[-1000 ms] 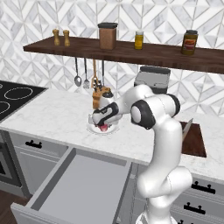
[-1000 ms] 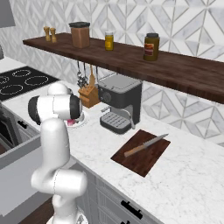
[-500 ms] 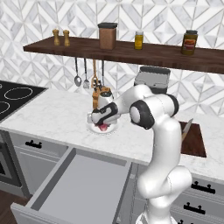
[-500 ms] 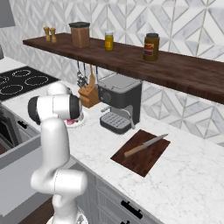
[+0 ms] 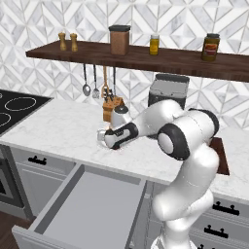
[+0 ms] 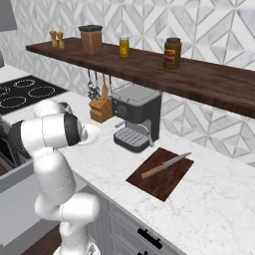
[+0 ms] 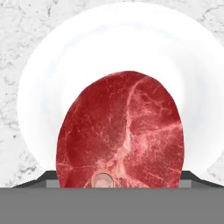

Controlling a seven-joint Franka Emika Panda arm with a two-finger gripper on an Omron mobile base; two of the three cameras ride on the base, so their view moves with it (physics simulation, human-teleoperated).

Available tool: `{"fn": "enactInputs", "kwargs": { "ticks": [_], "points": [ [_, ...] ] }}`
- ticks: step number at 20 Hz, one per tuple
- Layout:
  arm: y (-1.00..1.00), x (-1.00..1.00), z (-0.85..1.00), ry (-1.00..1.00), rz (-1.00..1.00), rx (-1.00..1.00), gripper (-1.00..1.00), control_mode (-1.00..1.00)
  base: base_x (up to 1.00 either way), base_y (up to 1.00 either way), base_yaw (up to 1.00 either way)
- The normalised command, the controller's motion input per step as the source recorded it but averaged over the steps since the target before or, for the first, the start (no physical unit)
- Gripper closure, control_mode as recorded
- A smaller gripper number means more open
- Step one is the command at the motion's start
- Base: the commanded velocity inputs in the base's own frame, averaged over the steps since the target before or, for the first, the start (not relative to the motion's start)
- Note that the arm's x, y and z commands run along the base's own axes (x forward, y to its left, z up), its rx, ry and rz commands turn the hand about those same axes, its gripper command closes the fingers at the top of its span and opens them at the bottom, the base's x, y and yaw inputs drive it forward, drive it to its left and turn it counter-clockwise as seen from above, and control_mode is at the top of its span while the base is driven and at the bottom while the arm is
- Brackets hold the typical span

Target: Pick up the knife from the drawer and place it on the cutting board. Then place the meat from the plate to the cutting board.

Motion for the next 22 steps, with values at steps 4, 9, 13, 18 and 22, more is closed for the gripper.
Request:
{"fn": "enactInputs", "kwargs": {
  "ticks": [4, 9, 13, 18, 22],
  "points": [
    [0.00, -0.64, 0.97, -0.10, -0.05, 0.03, 1.00, -1.00, 0.00, 0.00, 0.00],
    [-0.03, -0.84, 0.65, -0.11, -0.08, 0.00, 1.00, -1.00, 0.00, 0.00, 0.00],
    [-0.44, -0.82, 0.49, -0.07, -0.18, 0.00, 1.00, -1.00, 0.00, 0.00, 0.00],
    [-0.91, -0.50, 0.37, 0.00, -0.27, 0.00, 1.00, -1.00, 0.00, 0.00, 0.00],
    [-1.00, -0.35, 0.24, 0.00, -0.25, 0.00, 1.00, -1.00, 0.00, 0.00, 0.00]
  ]
}}
